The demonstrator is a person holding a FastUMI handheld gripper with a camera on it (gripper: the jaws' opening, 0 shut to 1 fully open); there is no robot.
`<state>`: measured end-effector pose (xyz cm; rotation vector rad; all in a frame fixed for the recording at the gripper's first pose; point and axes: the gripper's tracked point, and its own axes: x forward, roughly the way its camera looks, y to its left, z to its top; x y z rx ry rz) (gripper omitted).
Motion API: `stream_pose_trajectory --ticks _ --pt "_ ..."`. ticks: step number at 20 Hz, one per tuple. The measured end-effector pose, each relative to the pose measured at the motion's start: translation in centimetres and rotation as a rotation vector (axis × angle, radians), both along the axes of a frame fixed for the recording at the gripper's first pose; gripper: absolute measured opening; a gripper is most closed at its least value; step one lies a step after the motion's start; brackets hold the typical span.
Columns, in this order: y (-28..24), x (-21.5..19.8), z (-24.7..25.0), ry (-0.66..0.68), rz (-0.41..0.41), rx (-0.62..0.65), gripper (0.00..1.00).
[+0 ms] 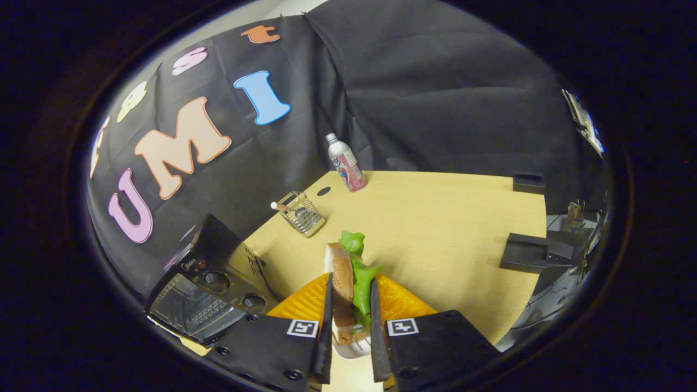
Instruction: Open the toaster oven, put the food inside, and close the toaster oven door.
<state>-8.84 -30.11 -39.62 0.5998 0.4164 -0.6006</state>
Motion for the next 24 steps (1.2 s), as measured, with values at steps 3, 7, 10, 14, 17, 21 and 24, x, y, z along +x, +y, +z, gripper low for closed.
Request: stream_pose_trajectory --ticks 3,7,10,14,17,21,24 --pt "0.3 0.4 1.0 -0.024 -0.004 0.009 0.32" --pt "0.3 0.5 2.5 -0.056 -0.014 0.017 0.32" --pt "0.4 0.8 4.4 -0.109 -0.025 0.03 0.31" --pt "1.2 1.3 7.2 -0.201 -0.027 0.042 0.31" --pt "2.8 1.8 8.6 -0.253 -0.014 0.079 0.31" --pt "6.1 2.2 9.2 -0.3 0.021 0.141 0.31" --pt "9.3 1.6 8.2 -0.271 0.067 0.162 0.31"
